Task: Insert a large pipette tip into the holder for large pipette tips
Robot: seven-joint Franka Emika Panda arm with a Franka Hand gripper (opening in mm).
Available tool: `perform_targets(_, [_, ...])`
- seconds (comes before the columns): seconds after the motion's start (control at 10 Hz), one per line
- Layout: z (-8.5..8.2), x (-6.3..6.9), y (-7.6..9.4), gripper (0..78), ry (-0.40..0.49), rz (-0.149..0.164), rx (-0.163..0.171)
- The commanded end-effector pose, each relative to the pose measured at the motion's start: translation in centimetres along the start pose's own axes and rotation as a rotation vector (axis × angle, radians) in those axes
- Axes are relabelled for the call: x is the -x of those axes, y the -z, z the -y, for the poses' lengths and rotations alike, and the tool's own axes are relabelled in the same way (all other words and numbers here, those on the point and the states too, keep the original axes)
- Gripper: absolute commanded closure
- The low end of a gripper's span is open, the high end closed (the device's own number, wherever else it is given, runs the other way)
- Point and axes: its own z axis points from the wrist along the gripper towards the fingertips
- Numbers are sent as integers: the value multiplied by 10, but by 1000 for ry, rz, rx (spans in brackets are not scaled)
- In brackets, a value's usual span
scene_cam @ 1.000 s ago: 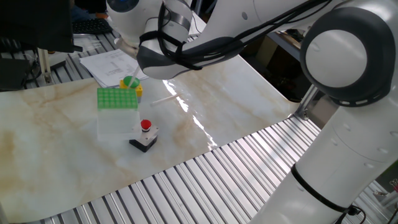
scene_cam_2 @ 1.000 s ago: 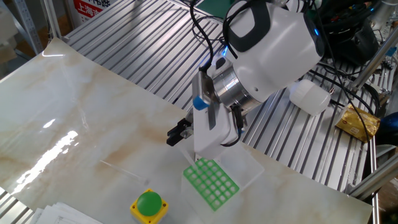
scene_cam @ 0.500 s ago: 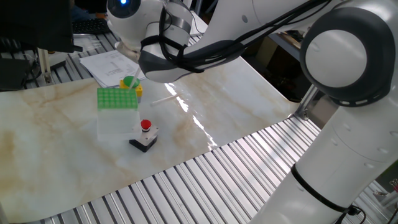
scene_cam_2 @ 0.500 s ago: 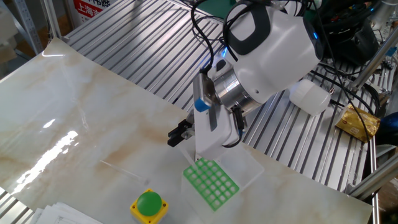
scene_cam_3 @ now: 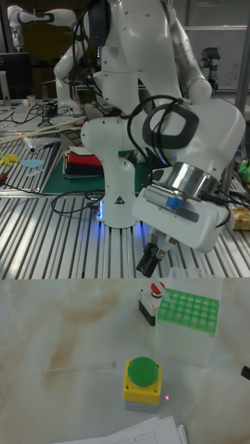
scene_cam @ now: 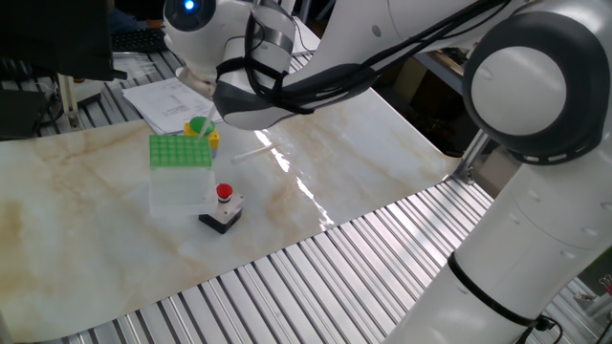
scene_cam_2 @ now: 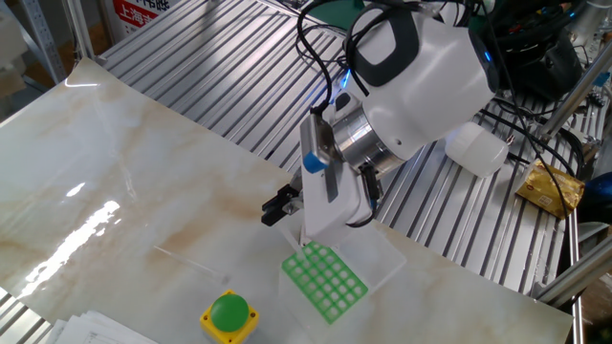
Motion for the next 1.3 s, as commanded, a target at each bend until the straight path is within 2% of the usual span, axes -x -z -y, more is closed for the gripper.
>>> perform_targets(0.1, [1,-2,1,764,4,10,6])
perform_targets(0.7, [3,-8,0,764,-3,27,13])
perform_targets(1.0, [4,-14,-1,764,-11,28,14])
perform_targets(1.3, [3,-24,-6,764,-24,41,16])
